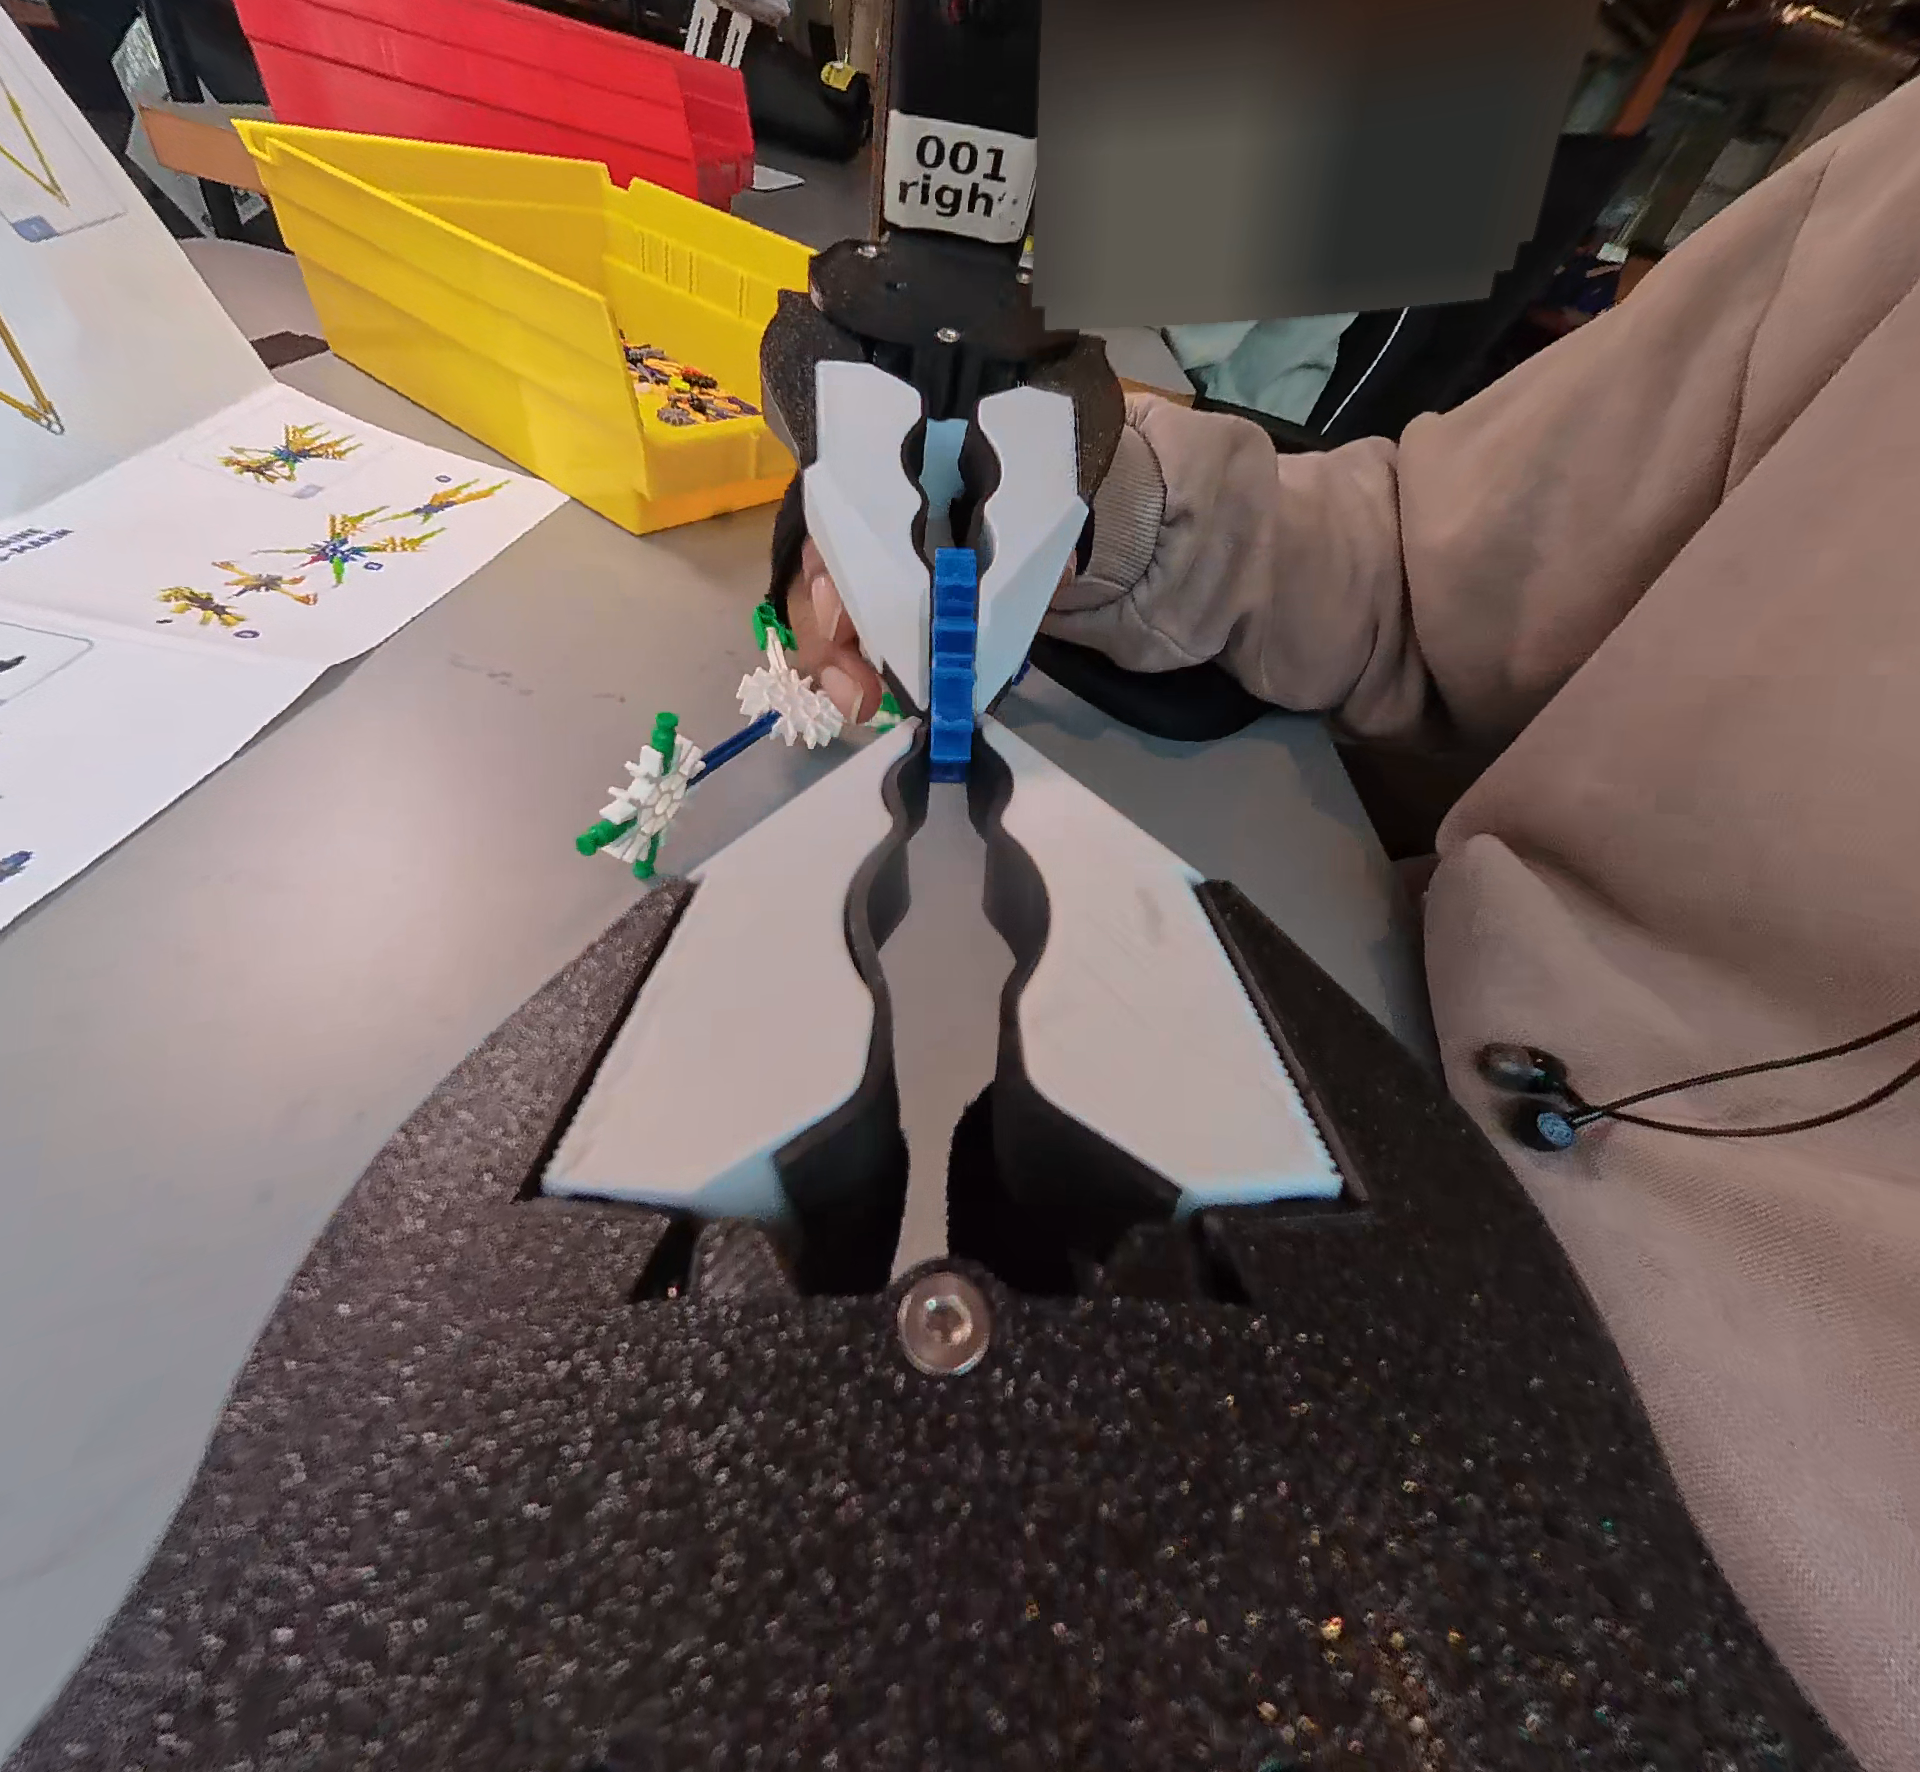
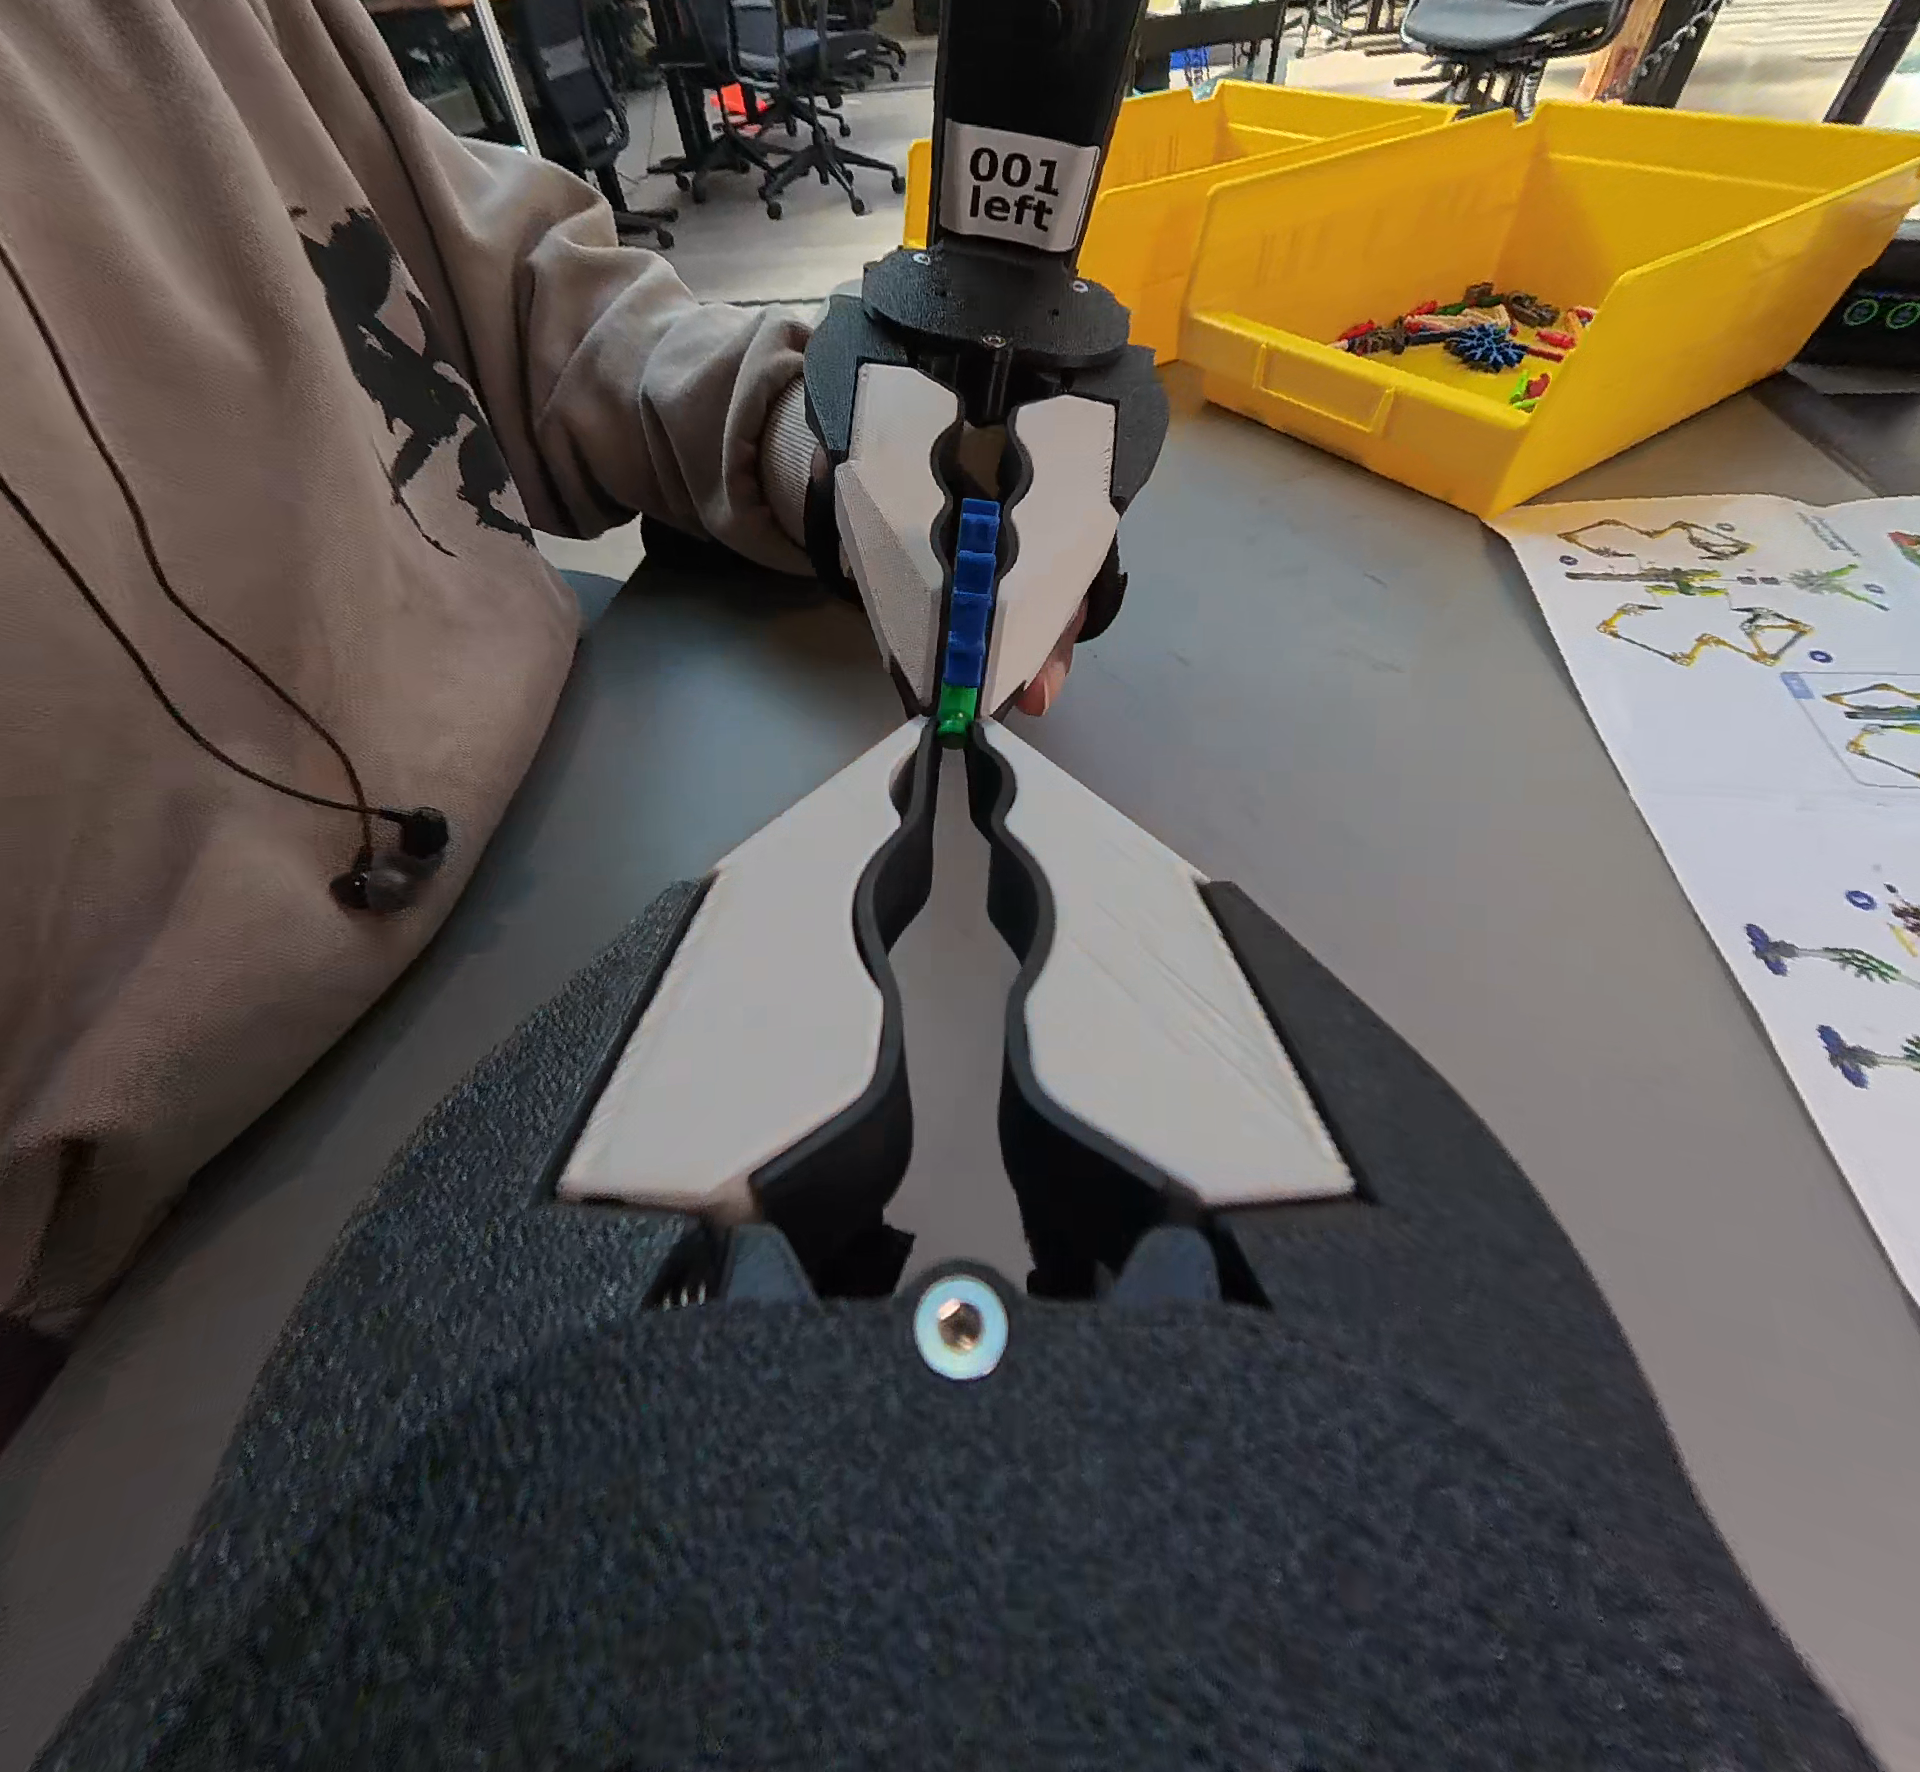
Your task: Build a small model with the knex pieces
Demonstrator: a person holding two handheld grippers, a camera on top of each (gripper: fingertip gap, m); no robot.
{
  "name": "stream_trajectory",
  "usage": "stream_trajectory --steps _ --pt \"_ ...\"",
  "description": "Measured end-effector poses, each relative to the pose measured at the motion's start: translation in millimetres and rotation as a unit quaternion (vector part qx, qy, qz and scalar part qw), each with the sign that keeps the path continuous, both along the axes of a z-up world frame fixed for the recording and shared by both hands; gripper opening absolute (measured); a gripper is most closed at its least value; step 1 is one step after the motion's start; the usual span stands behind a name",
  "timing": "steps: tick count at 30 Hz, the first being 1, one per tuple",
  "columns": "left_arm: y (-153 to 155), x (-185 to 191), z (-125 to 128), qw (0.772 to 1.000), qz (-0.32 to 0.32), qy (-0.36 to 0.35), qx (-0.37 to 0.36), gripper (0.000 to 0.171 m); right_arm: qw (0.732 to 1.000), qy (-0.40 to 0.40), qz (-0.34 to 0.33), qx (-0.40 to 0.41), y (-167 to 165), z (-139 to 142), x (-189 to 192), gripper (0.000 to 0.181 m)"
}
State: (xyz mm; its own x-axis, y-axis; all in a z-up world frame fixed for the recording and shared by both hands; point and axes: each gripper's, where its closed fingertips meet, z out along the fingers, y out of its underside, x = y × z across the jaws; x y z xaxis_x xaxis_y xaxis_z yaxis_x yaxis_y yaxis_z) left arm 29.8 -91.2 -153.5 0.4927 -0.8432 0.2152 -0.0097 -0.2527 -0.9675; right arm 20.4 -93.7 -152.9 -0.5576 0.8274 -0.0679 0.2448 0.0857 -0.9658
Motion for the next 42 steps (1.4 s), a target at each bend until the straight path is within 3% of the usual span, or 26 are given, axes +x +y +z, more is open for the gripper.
stream_trajectory --steps 2,4,6,19,24,32,42 --pt "-1.1 -0.5 5.4 1.0 -0.003 -0.019 -0.003 0.006 1.0 0.009 0.009 -0.026 -1.8 5.5 -0.2 0.003" --pt "2.6 -5.5 6.6 1.0 0.012 -0.024 0.0 0.006 0.998 0.007 0.029 -0.058 -6.1 8.8 0.7 0.017" --pt "-1.3 -5.3 8.2 0.999 -0.004 -0.034 -0.003 0.006 0.998 0.011 0.028 -0.062 -4.7 8.8 -3.7 0.003" --pt "18.7 -24.0 -7.1 0.998 0.04 -0.032 -0.046 0.008 0.998 -0.011 -0.052 -0.028 17.0 -5.7 -22.4 0.002" --pt "11.2 -20.1 -14.0 0.997 0.0 -0.026 -0.068 0.01 0.998 -0.034 -0.039 -0.031 8.2 -12.0 -17.9 0.002" --pt "-13.4 -8.5 2.6 0.979 -0.103 -0.122 -0.127 0.012 0.998 -0.016 0.002 -0.056 -11.3 0.6 -8.7 0.002" --pt "-11.2 -11.1 4.2 0.982 -0.092 -0.121 -0.115 0.015 0.998 -0.027 -0.005 -0.054 -9.0 -0.5 -6.8 0.002"
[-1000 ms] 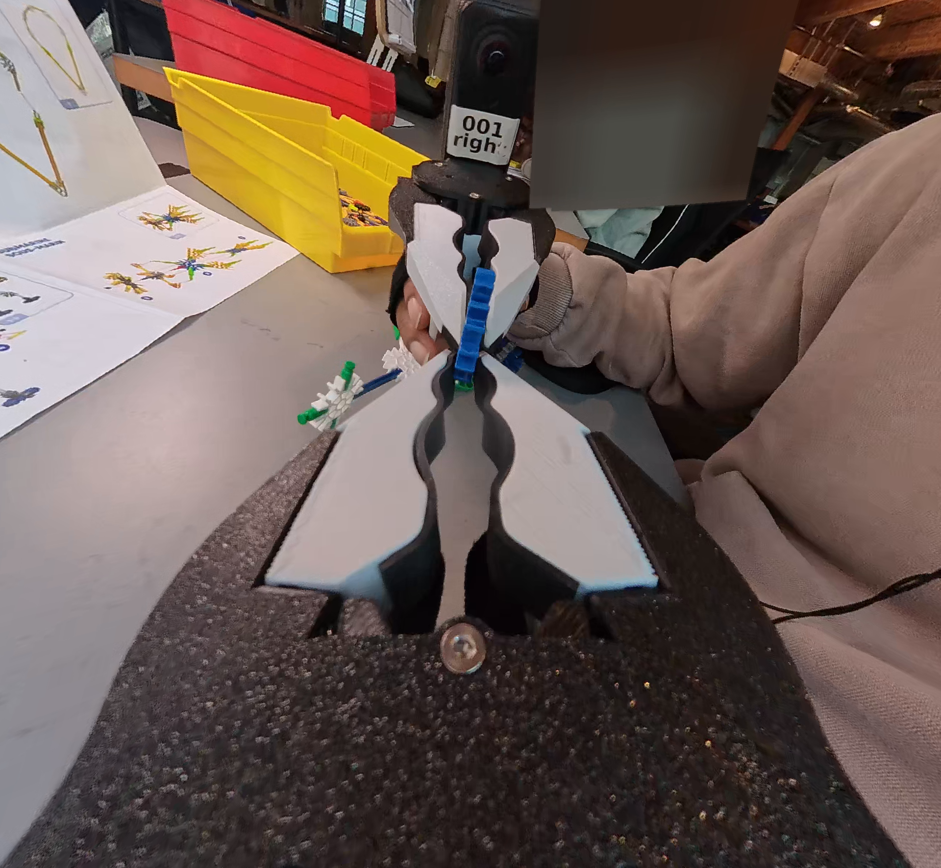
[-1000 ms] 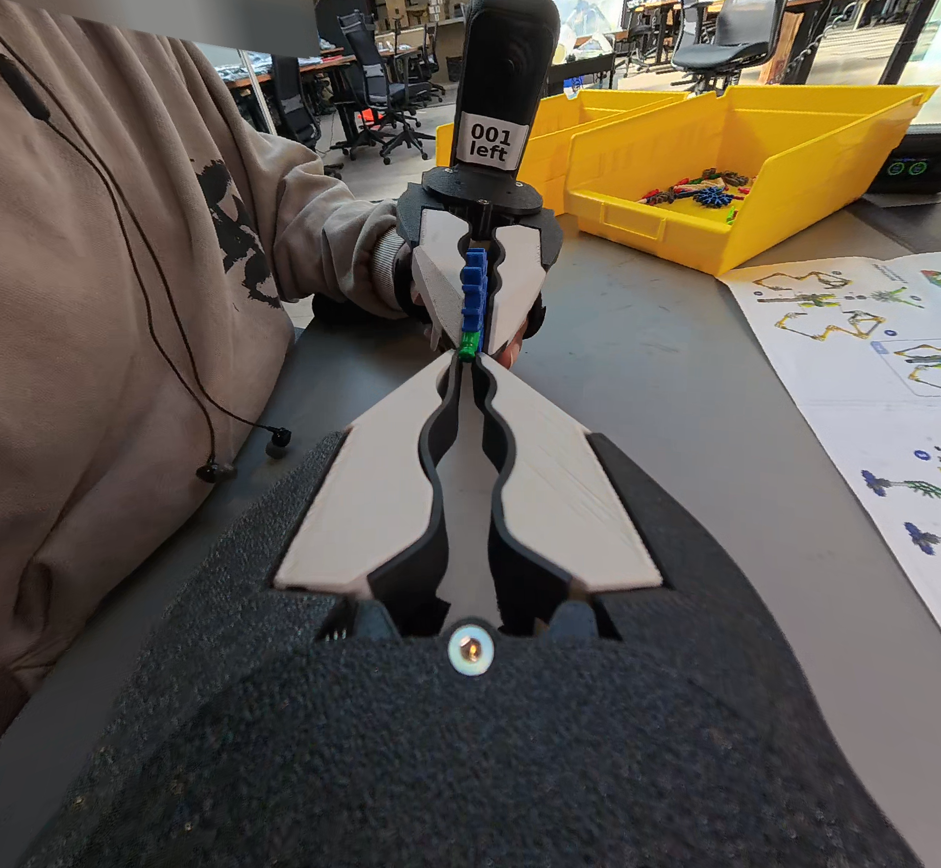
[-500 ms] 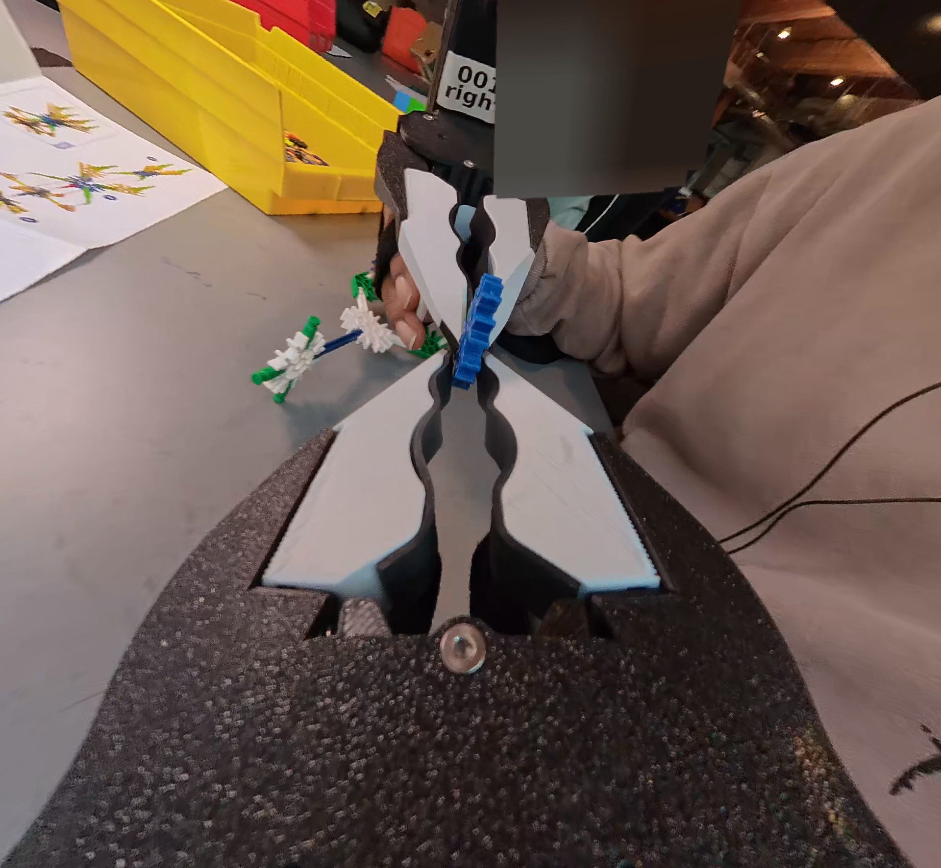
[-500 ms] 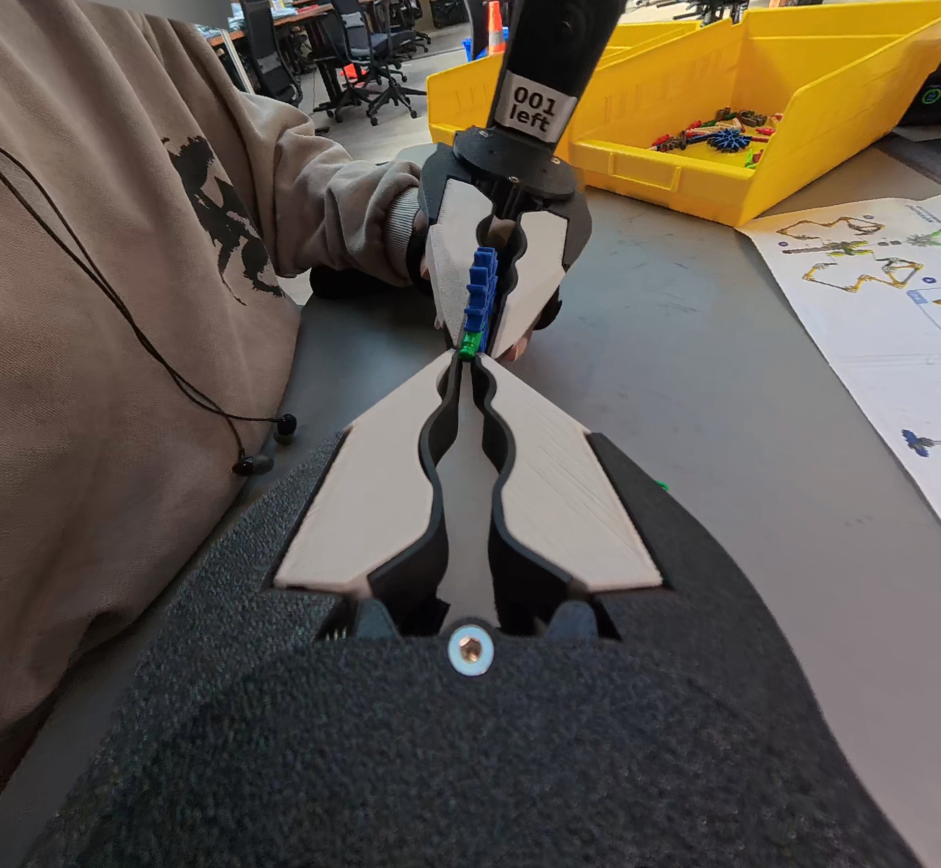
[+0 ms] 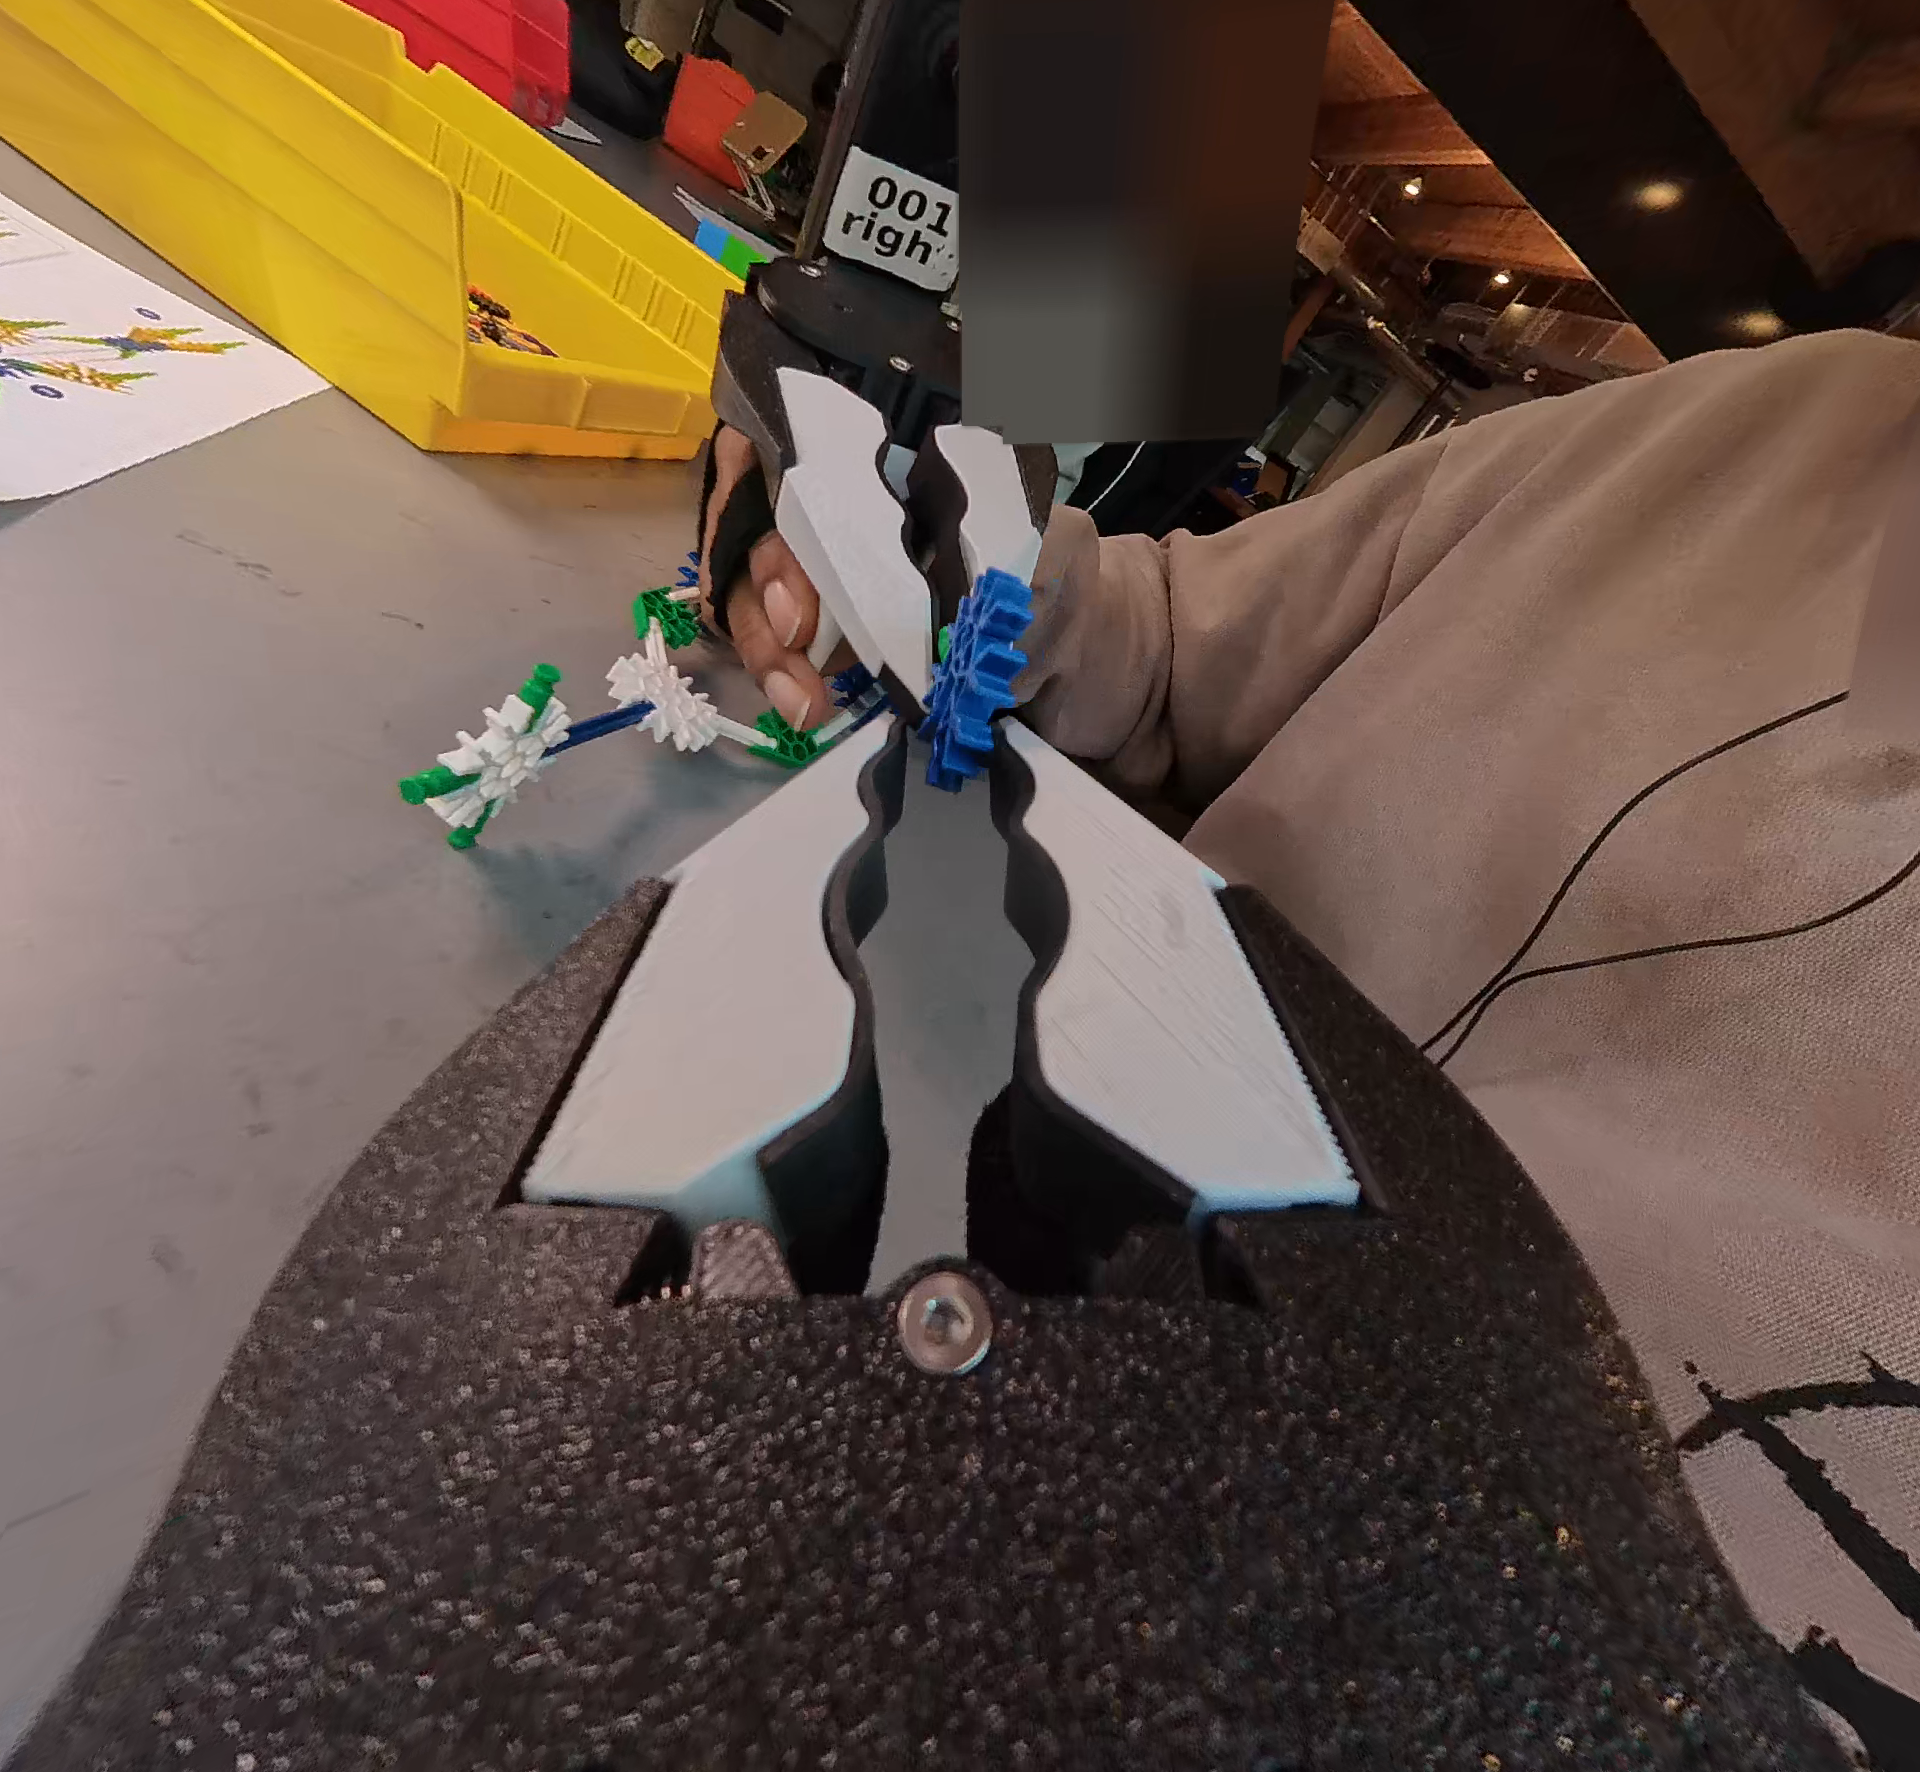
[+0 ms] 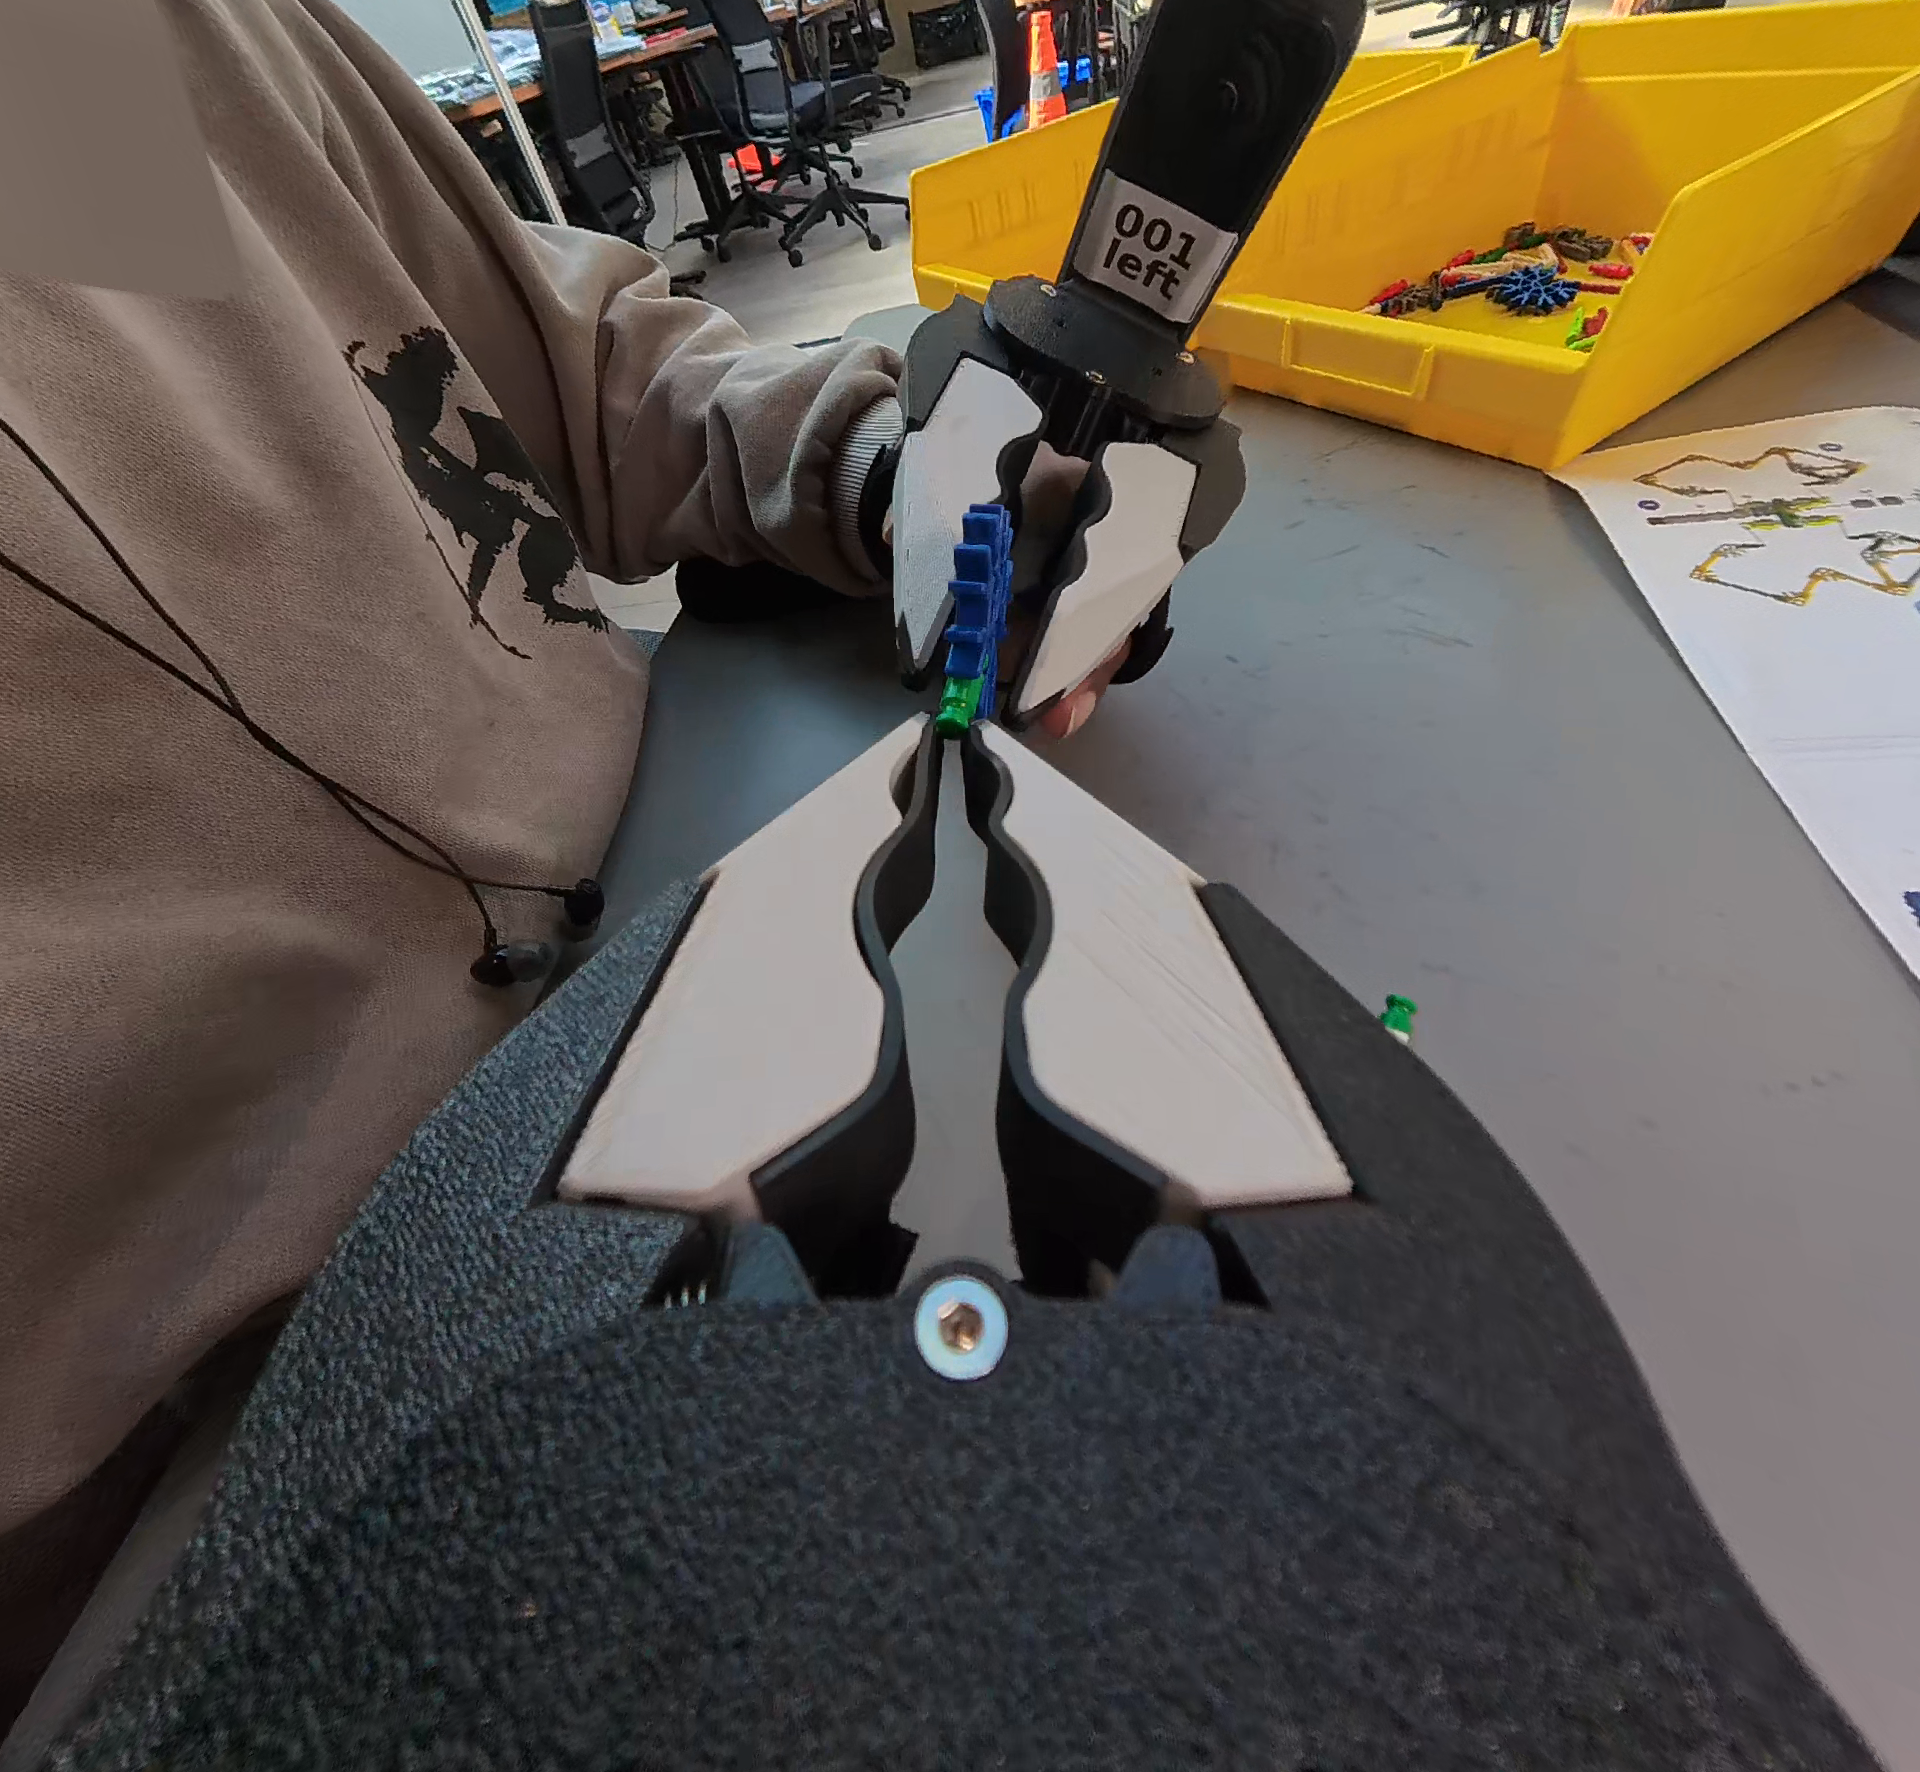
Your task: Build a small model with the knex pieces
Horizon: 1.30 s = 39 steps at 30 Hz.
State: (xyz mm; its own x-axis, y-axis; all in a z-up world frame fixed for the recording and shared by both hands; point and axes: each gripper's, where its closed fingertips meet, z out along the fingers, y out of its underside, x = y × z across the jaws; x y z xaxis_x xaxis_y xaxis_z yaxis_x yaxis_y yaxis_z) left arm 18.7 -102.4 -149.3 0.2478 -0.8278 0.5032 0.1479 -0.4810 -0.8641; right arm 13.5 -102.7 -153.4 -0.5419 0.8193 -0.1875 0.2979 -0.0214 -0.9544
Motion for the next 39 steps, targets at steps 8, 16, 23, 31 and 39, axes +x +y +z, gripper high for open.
stream_trajectory --steps 8,16,23,31,39 --pt "6.7 -1.8 -11.4 0.996 0.037 0.067 0.039 0.008 0.998 -0.057 -0.008 -0.008 1.2 -19.7 -3.7 0.002" --pt "13.0 -8.2 -11.3 0.997 0.05 0.059 0.012 0.005 0.998 -0.018 -0.037 -0.042 13.2 -3.8 -7.5 0.009" --pt "14.9 -8.4 -10.7 0.997 0.056 0.054 0.012 0.005 0.998 -0.021 -0.053 -0.024 16.0 -5.7 -9.7 0.005" --pt "23.6 -16.9 -20.0 0.988 0.097 0.112 0.034 0.007 0.995 -0.043 -0.091 -0.017 24.8 -14.8 -17.1 0.004" --pt "20.6 -17.3 -16.6 0.993 0.079 0.085 0.015 0.006 0.996 -0.048 -0.076 -0.007 21.6 -16.0 -13.2 0.004"
